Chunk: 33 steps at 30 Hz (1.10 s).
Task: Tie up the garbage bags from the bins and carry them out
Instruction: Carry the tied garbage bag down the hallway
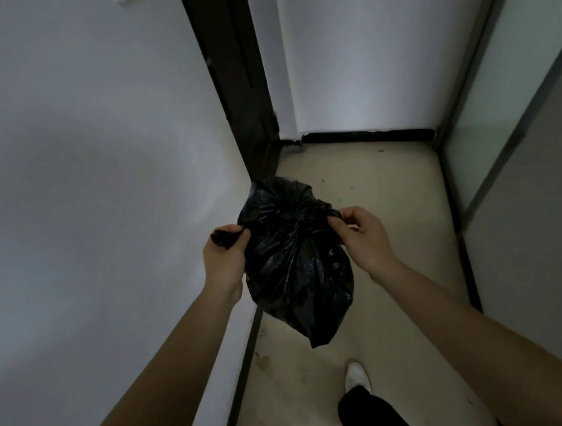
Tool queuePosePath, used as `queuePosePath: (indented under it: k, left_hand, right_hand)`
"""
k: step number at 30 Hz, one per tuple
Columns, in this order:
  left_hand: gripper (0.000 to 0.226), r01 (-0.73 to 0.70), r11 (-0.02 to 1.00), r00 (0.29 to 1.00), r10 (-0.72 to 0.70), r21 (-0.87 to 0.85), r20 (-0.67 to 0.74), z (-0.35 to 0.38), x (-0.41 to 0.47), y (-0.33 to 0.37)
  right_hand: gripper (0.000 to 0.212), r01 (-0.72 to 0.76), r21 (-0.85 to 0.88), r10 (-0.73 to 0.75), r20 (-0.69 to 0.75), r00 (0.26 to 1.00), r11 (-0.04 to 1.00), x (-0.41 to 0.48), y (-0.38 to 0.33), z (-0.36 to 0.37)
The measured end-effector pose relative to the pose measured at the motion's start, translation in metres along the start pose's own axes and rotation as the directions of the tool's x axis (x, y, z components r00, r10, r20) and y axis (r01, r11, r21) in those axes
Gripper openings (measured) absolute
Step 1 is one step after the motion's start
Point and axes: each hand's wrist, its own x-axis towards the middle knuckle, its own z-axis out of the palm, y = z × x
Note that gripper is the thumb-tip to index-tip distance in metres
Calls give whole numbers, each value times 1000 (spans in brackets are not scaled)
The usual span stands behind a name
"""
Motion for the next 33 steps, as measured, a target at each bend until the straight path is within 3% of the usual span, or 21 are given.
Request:
queuePosePath:
  k: [9, 12, 18, 23, 28, 33]
  left_hand:
    - [3, 146, 930, 989, -127, 339, -78, 48, 196, -65]
    - [6, 154, 853, 988, -120, 500, -99, 46, 255, -122]
    - [7, 298, 773, 953, -277, 560, -124, 38, 352, -286]
    - [37, 327, 726, 937, -333, 605, -106, 19, 407, -427]
    - [31, 294, 725, 949, -302, 623, -96, -5, 444, -494]
    - [27, 253, 748, 967, -190, 613, -167, -25, 474, -528]
  right_hand:
    - [15, -157, -334, 223, 169, 960, 929, 208, 75, 66]
    - [20, -164, -467, 290, 213, 933, 869, 251, 141, 94]
    - [29, -166, -655, 379, 198, 904, 737, 308, 314, 153]
    - [29, -211, -714, 455, 167, 875, 668, 334, 457, 200]
    - [26, -270, -694, 493, 140, 858, 667, 350, 540, 242]
    - [24, -249, -586, 352, 65, 934, 771, 366, 573, 280]
